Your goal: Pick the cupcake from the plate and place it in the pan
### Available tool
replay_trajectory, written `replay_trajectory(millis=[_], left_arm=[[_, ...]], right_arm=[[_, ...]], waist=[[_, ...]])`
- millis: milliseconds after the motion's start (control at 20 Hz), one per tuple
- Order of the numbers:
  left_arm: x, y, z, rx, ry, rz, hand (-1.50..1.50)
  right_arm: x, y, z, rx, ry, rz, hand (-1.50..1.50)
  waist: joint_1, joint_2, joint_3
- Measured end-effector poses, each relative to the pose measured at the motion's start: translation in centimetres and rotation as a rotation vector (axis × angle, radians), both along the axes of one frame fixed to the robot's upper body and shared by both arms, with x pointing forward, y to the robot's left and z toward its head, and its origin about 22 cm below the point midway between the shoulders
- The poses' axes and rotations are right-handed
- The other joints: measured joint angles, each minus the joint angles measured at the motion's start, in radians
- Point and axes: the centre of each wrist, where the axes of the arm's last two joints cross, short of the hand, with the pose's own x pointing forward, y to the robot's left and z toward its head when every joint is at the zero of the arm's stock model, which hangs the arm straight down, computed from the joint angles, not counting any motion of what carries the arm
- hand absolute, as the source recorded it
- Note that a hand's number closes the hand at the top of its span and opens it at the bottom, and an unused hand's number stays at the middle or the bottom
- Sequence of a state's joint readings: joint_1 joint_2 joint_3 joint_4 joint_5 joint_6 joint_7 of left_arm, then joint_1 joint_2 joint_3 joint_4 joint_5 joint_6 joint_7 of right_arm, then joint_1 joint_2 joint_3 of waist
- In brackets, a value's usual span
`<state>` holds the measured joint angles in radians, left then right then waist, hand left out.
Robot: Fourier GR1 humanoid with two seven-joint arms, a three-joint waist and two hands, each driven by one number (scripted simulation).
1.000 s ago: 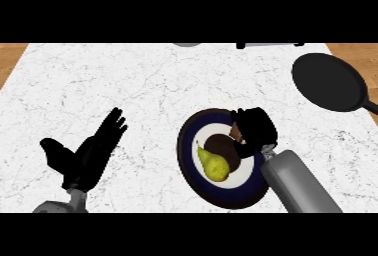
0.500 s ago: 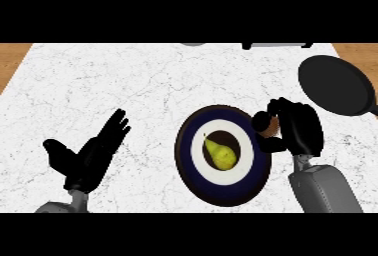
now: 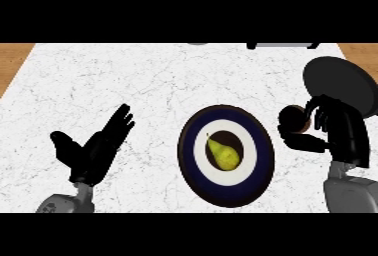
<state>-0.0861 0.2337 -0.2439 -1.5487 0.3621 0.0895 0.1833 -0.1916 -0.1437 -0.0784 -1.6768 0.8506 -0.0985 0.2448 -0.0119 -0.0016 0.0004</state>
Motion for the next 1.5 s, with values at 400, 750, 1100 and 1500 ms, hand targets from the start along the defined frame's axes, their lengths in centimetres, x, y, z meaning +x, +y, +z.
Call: replay_trajectory(millis=[400,750,1100,1500], left_arm=[[0.4,0.2,0.2,0.001,-0.009,-0.019,0.00],[0.3,-0.3,-0.1,-0.002,-0.013,-0.037,0.00],[0.3,-1.3,0.5,-0.005,-0.025,-0.058,0.00],[0.7,-2.1,0.7,-0.002,-0.044,-0.079,0.00]], right_arm=[[4.0,-6.7,-2.0,-0.020,-0.028,-0.085,1.50],[7.2,-11.1,-3.9,-0.096,-0.098,-0.194,1.50],[8.4,-15.6,-3.5,-0.091,-0.202,-0.358,1.50],[7.6,-19.3,-3.3,-0.080,-0.245,-0.418,1.50]], waist=[[0.020,0.005,0.000],[0.035,0.010,0.001],[0.059,0.022,0.004],[0.082,0.035,0.008]])
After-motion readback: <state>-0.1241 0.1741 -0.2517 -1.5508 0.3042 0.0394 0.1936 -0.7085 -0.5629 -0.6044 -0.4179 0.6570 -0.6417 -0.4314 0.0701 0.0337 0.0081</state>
